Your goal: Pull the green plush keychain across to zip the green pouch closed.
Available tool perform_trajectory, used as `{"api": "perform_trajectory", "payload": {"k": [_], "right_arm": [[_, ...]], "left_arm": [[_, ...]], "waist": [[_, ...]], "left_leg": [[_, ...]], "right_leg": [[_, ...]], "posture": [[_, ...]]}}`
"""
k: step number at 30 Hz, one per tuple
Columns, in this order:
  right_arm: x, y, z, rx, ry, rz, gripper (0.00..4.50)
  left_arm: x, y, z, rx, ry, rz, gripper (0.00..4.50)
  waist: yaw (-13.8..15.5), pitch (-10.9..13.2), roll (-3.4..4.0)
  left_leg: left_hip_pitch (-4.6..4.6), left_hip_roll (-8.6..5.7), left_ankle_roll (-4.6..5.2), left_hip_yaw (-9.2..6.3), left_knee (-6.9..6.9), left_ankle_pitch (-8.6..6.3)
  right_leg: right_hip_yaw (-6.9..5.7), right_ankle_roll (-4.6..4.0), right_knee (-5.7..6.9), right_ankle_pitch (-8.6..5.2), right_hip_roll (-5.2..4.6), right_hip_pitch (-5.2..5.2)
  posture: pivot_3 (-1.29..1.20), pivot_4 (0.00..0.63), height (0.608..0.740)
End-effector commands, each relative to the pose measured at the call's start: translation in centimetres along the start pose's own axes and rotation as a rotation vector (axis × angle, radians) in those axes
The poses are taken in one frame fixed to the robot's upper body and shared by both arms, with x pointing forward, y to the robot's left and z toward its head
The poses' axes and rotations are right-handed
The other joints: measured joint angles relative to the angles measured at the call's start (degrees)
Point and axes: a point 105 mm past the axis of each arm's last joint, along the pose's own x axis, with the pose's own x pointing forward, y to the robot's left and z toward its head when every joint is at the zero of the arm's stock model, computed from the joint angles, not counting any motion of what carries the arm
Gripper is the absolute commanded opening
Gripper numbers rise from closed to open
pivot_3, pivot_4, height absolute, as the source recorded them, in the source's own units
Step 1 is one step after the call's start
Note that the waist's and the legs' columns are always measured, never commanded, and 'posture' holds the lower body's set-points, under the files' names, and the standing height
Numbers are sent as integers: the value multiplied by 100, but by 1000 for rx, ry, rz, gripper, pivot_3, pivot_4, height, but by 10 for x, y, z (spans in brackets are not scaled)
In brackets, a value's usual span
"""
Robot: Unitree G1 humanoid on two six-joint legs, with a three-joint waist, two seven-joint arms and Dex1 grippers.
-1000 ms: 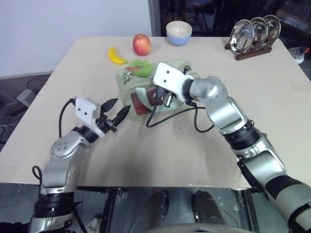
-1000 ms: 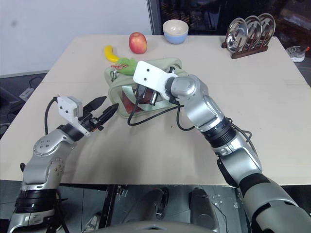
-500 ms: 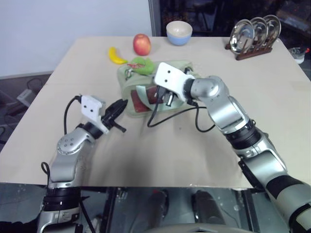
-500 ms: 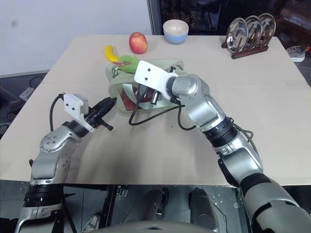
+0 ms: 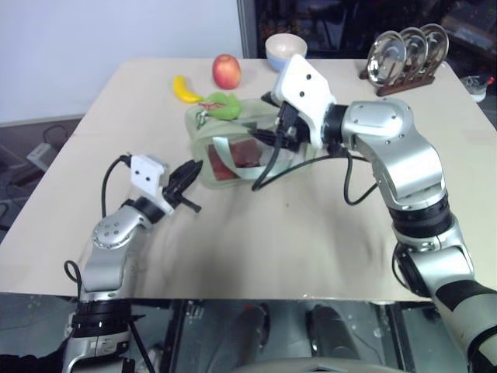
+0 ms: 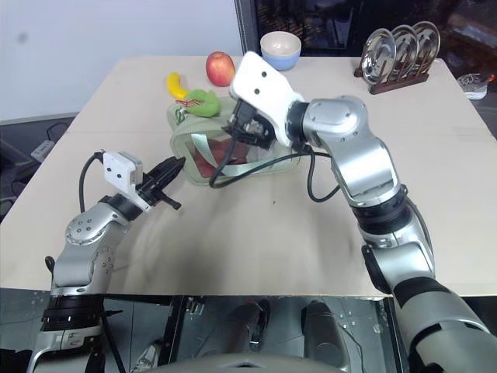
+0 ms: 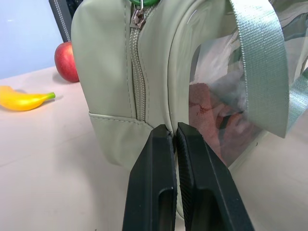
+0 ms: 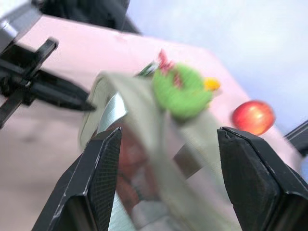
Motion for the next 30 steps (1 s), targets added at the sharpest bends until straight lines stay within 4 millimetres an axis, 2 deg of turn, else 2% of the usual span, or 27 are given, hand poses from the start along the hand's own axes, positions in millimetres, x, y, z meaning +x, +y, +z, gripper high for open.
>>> {"api": "perform_trajectory", "payload": {"k": [1,8,17,20,24,25,30], "right_arm": [[15,-1,19,-84,-47,-29,3186],[52,10,16,-154,-38,-11,3186],[71,8,10,-254,-16,-30,3186],[75,7,5,-310,-1,-41,2321],[77,9,1,-354,4,-34,210],[77,8,0,-365,5,-36,43],[74,2,2,-382,-10,-70,43]], "left_arm": [[-1,6,13,45,-49,20,0],[0,4,16,57,-60,21,0],[-2,-1,15,56,-65,25,0],[-2,-3,15,55,-66,25,0],[-2,-3,13,52,-63,27,0],[-3,-3,13,52,-62,29,0],[-4,-4,10,45,-57,38,0]], "waist": [[1,0,0],[7,0,0],[2,0,0],[2,0,0],[3,0,0],[3,0,0],[3,0,0]], "left_leg": [[0,0,0,-1,-1,0],[-3,-4,-1,1,-1,1],[-2,-3,-2,-1,-2,1],[-2,-2,-2,-1,-2,1],[-1,-2,-2,-1,-2,1],[-1,-3,-2,-1,-2,1],[-1,-2,-2,-1,-2,1]], "right_leg": [[-1,0,0,0,1,0],[0,0,-5,0,-3,0],[-1,0,-4,0,0,-1],[-2,0,-3,0,2,-1],[-1,0,-3,0,2,-1],[-1,0,-3,0,2,-1],[-1,0,-3,0,3,-1]], "posture": [[0,150,740],[0,150,740],[0,150,740],[0,150,740],[0,150,740],[0,150,740],[0,150,740]]}}
